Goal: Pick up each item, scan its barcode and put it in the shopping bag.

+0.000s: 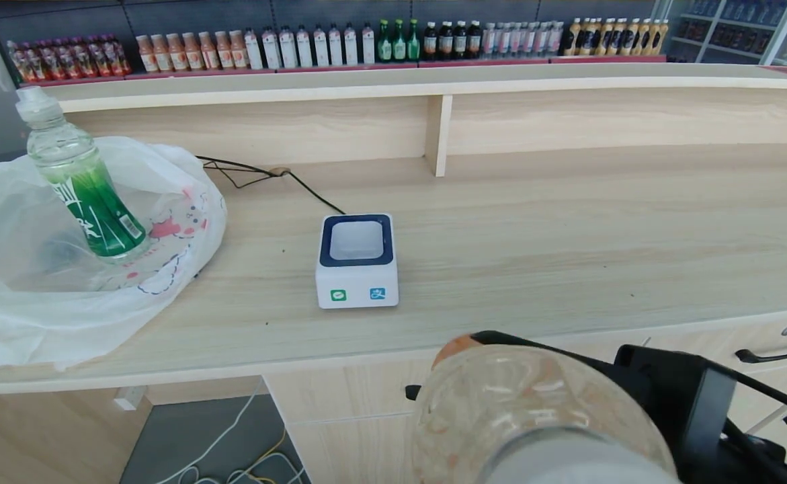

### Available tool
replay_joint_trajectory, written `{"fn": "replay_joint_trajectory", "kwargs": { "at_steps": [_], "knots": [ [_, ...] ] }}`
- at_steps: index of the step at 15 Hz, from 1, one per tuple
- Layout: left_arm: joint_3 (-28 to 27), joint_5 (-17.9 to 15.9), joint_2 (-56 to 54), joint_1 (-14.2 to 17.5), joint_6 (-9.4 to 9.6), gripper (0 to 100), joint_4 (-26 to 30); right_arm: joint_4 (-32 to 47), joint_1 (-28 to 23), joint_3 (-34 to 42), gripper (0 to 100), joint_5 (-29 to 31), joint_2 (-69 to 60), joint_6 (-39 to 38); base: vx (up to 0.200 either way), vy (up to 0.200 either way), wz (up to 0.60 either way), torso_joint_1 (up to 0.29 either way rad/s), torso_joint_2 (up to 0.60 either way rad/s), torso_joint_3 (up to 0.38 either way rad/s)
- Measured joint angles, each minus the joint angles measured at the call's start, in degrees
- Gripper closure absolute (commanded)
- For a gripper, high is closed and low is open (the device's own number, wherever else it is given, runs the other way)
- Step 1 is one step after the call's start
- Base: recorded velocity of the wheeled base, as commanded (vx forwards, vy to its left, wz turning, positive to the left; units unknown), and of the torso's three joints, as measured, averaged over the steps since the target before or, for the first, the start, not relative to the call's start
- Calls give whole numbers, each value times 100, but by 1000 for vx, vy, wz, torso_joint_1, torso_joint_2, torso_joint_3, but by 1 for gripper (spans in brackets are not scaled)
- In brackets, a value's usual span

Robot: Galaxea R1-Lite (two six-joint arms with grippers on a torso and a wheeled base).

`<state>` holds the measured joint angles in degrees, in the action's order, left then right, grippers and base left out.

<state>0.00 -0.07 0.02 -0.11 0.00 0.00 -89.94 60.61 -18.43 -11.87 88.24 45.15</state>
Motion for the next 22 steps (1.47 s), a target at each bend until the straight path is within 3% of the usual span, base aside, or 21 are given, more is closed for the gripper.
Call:
{"fn": "replay_joint_trajectory", "kwargs": {
  "at_steps": [3,5,8,18,22],
  "knots": [
    [0,0,0,1,0,0,0,-5,22,-183,100,-484,274,250,0,0,0,0,0,0],
    [0,0,0,4,0,0,0,-2,83,-212,100,-495,361,323,0,0,0,0,0,0],
    [0,2,0,0,0,0,0,0,352,-251,100,-490,444,1211,0,0,0,0,0,0],
    [0,0,0,0,0,0,0,0,358,-343,100,-479,449,3101,0,0,0,0,0,0],
    [0,0,0,4,0,0,0,-7,355,-521,100,-510,514,3532,0,0,0,0,0,0]
  ]
}}
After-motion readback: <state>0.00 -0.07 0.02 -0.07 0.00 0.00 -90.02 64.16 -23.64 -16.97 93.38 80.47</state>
